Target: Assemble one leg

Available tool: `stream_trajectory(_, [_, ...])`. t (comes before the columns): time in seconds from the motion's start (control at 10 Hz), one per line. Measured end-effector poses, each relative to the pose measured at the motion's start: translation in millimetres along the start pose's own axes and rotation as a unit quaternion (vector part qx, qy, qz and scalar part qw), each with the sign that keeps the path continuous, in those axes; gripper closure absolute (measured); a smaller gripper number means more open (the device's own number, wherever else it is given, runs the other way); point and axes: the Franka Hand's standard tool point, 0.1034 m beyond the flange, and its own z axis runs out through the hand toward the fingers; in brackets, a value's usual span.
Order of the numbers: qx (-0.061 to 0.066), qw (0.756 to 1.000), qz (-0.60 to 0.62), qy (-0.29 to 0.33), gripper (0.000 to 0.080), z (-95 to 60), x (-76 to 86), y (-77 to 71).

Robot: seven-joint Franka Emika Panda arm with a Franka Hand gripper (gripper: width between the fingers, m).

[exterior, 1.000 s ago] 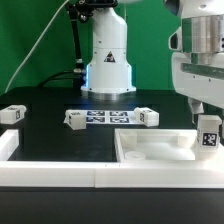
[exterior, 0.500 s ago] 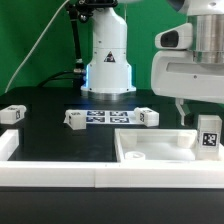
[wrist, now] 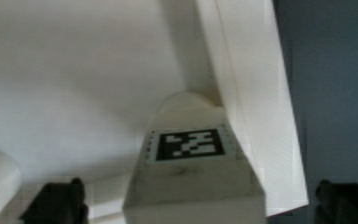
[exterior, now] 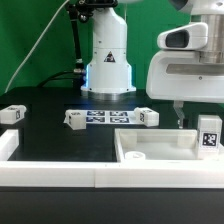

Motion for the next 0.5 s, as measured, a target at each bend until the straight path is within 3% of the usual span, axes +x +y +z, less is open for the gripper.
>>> stream_trajectory(0.1, [0.000,1.000,0.001,0.000,0.0151,0.1,-0.1,-0.1])
stream_trajectory(0.3, [0.000,1.000,0.002,0.000,0.0417,0.1,-0.1,0.0])
stream_trajectory(0.4, [0.000,1.000,0.002,0.000,0.0510,0.1,-0.1,0.1])
stream_trajectory(0.5, [0.000,1.000,0.005,0.000,0.0510,0.2,-0.2,0.1])
